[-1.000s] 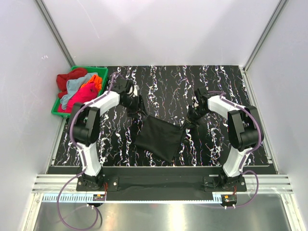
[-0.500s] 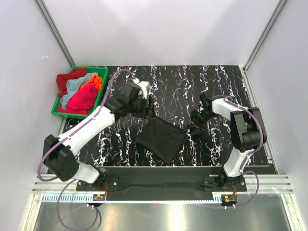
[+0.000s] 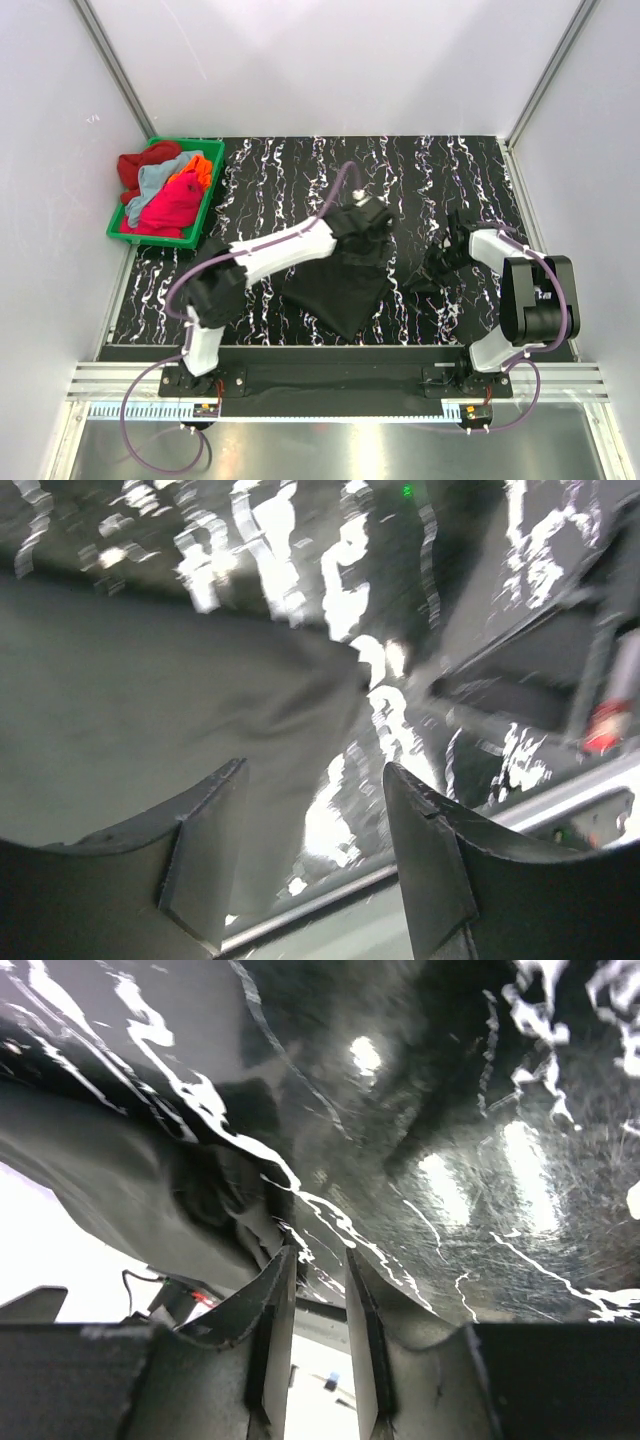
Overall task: Fold and stack the t-shirts
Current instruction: Fold the tshirt
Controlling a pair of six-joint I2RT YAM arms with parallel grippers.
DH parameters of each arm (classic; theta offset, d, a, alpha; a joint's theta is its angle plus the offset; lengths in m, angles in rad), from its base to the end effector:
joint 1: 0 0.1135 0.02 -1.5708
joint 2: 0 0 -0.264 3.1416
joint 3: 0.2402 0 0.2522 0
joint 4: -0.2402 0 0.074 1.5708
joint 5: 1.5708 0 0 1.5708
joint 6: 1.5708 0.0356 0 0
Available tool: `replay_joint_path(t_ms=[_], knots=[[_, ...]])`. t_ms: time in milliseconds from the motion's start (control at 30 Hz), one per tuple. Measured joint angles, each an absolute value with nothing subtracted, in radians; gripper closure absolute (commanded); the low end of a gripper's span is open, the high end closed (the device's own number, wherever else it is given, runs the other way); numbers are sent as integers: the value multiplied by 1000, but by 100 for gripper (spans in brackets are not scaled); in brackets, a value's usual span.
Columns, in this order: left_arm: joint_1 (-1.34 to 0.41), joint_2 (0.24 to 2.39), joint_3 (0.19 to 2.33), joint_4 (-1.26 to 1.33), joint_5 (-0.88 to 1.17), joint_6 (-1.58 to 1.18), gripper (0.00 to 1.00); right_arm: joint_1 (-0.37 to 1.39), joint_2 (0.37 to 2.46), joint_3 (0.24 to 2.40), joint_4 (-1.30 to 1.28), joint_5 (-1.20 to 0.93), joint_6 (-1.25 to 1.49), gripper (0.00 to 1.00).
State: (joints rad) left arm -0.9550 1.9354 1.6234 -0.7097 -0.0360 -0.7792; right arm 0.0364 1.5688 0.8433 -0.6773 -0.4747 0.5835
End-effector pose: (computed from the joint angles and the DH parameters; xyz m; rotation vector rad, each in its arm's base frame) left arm 0.2453 -0.3445 0.2486 0.2240 2.6976 -0.5498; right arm 0.2595 0.0257 0.1557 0.7594 2.9348 0.7761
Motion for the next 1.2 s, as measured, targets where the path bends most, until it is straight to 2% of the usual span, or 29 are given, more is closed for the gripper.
replay_joint_path(t_ms=[167,400,533,633,767,1200], knots=[[-1052,2051,1781,-743,-147,-804,43,27,1569,788,-622,-517,611,68],[-1105,2164,1864,-777,-273,-795,46,12,1569,747,-544,-581,628,81],[-1106,2217,1898,-793,-329,-775,52,3,1569,735,-528,-612,632,92],[-1106,2244,1933,-799,-359,-757,54,-15,1569,725,-508,-628,634,94],[-1106,2262,1961,-800,-384,-738,59,-22,1570,702,-486,-645,635,96],[-1106,2288,1971,-800,-390,-722,63,-22,1608,675,-406,-709,677,96]])
